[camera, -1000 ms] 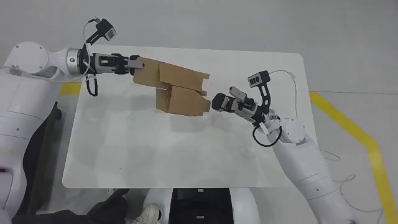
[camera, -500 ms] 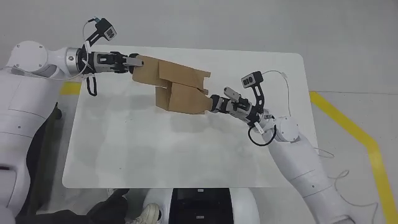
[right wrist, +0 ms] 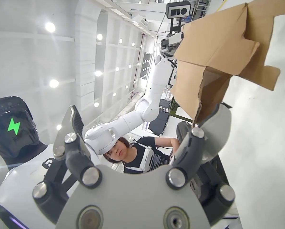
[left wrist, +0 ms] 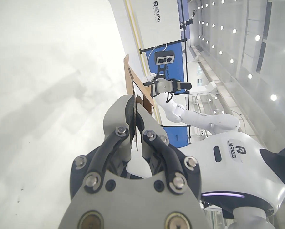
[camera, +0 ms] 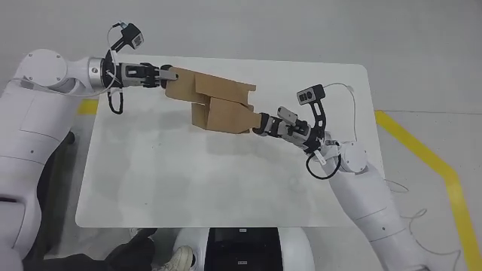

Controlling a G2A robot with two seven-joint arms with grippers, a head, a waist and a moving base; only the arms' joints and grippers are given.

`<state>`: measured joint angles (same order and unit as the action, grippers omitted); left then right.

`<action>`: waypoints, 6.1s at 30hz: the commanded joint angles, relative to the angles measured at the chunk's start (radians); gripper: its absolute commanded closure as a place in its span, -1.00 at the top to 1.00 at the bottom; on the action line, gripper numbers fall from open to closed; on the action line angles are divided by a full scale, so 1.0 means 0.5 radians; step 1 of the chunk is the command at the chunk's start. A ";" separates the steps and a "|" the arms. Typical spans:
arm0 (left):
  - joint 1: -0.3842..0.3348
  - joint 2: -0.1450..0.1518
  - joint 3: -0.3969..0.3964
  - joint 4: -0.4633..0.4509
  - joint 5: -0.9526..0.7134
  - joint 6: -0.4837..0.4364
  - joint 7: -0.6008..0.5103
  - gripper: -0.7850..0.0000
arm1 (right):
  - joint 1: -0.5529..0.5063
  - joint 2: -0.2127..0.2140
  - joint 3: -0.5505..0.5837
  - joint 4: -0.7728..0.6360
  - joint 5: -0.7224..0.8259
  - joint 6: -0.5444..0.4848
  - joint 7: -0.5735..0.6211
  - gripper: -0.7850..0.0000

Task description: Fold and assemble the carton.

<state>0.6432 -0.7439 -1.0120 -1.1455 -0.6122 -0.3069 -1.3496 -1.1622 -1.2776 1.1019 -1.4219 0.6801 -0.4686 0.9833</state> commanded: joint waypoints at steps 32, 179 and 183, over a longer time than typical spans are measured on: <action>0.001 -0.068 -0.044 0.079 -0.123 0.132 -0.136 -1.00 | 0.092 -0.031 -0.137 0.106 -0.390 0.033 -0.179 -0.32; -0.008 -0.168 0.306 -0.104 -0.596 0.449 -0.373 -0.06 | 0.006 -0.230 -0.400 0.267 -0.048 -0.209 -0.581 -1.00; -0.014 -0.175 0.317 -0.078 -0.554 0.433 -0.373 -0.08 | -0.003 -0.234 -0.397 0.258 -0.067 -0.204 -0.588 -1.00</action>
<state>0.6366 -0.8304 -0.8554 -1.1878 -0.8952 -0.0894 -1.5359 -1.1628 -1.3941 0.9035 -1.2914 0.6492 -0.5722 0.6899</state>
